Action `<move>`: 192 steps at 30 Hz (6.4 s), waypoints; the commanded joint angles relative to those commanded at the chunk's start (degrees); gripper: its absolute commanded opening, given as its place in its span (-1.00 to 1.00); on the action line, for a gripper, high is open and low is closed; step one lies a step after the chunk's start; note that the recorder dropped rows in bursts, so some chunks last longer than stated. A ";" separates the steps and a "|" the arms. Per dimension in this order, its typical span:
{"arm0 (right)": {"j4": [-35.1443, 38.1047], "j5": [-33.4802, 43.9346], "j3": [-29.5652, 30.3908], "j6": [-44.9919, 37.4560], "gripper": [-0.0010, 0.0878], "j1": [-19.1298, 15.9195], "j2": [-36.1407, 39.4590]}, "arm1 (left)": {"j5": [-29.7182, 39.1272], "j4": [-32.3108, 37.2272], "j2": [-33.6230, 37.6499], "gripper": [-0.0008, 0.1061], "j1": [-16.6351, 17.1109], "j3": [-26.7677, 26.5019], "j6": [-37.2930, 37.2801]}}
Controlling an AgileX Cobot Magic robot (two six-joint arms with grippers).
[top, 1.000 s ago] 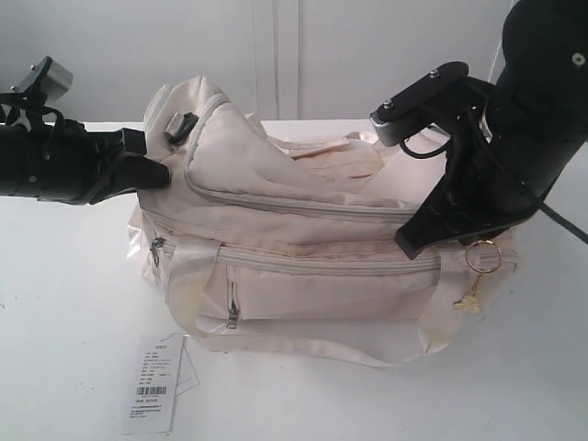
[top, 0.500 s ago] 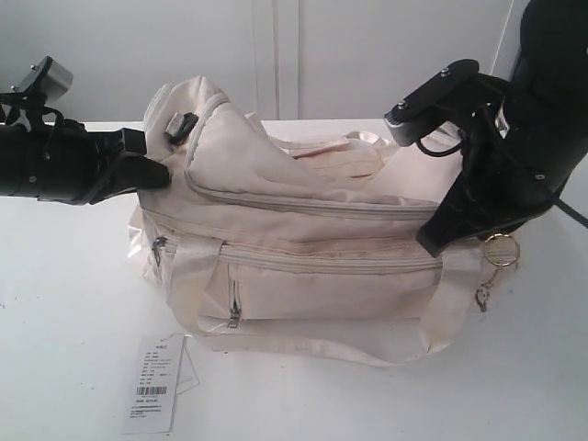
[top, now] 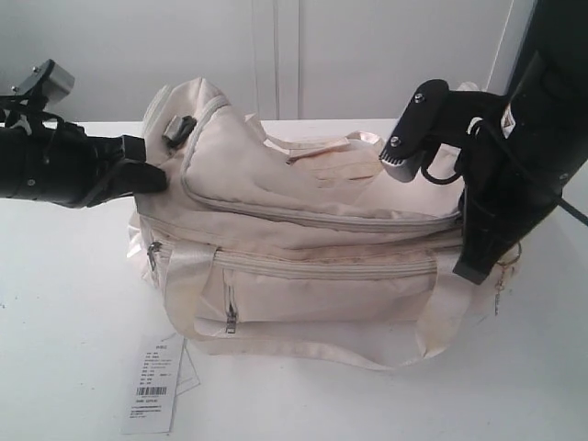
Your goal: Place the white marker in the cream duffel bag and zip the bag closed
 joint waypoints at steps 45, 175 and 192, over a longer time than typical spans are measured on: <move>6.90 -1.94 -1.46 -1.19 -0.98 0.00 -1.19 | 11.88 4.93 0.21 0.24 -26.92 -10.90 25.05; -10.87 -10.29 -9.87 -26.68 -0.98 -8.43 0.39 | 1.98 3.00 12.81 -0.99 -33.69 -17.47 35.79; 0.70 2.22 -11.87 -31.19 -0.98 -8.43 1.26 | 3.56 7.04 11.77 -0.99 -33.08 -17.47 33.85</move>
